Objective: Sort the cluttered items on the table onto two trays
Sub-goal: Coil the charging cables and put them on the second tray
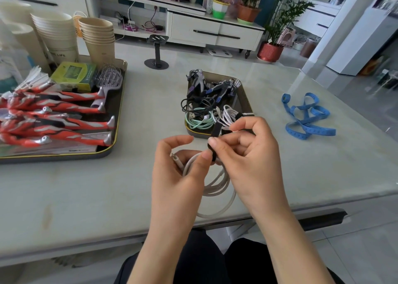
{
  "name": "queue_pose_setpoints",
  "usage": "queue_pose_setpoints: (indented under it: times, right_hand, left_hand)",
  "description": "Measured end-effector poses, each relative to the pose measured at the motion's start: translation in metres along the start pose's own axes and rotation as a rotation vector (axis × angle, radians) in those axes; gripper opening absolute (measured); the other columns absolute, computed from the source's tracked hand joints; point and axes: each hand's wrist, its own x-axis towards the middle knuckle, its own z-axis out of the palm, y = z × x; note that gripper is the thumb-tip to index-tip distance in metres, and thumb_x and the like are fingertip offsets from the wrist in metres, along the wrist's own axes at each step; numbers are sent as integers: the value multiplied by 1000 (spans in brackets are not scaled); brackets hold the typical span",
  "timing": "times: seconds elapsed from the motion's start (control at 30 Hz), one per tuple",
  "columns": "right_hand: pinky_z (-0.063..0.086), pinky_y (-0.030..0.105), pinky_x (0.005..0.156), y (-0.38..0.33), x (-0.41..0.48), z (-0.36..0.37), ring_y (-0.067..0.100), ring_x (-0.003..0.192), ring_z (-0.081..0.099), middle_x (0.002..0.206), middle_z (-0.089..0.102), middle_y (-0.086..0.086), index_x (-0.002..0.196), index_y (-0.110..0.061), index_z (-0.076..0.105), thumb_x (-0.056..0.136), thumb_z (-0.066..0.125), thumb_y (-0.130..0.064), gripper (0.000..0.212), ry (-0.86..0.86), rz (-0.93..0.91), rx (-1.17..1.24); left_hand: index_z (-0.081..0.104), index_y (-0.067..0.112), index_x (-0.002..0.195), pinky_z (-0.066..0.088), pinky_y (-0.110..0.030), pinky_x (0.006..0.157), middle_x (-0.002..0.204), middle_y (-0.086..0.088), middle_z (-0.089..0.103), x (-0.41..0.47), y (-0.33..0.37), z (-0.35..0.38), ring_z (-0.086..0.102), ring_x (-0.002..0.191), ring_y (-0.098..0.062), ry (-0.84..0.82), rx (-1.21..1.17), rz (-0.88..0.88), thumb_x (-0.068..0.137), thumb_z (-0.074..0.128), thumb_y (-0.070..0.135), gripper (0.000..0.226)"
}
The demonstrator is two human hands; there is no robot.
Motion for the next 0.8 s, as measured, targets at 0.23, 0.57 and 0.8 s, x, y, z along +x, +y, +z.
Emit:
queue_pose_setpoints:
  times: [0.23,0.57,0.8]
  right_hand:
    - [56,25,63,0,1,0,9,64,67,71,70,0,74,-17,68,80,71,-7,12,-32,-2,-59]
    - [50,13,72,-10,-2,-13,4,77,68,86,73,0,92,-10,73,83,65,-2,14,-310,-4,-90]
    - [52,16,75,-8,-2,-16,5,79,68,84,73,-1,93,-14,69,86,62,-4,14,-361,33,-134]
  left_hand:
    - [46,15,93,44,-10,57,62,5,64,2,-4,-2,60,61,1,-39,33,57,86,55,-1,20]
    - [45,19,93,43,-12,54,63,6,57,5,-6,-5,53,56,-1,3,39,87,88,53,0,21]
    - [44,20,92,41,-12,51,63,0,53,6,-7,-3,48,52,-3,8,66,76,88,53,-1,23]
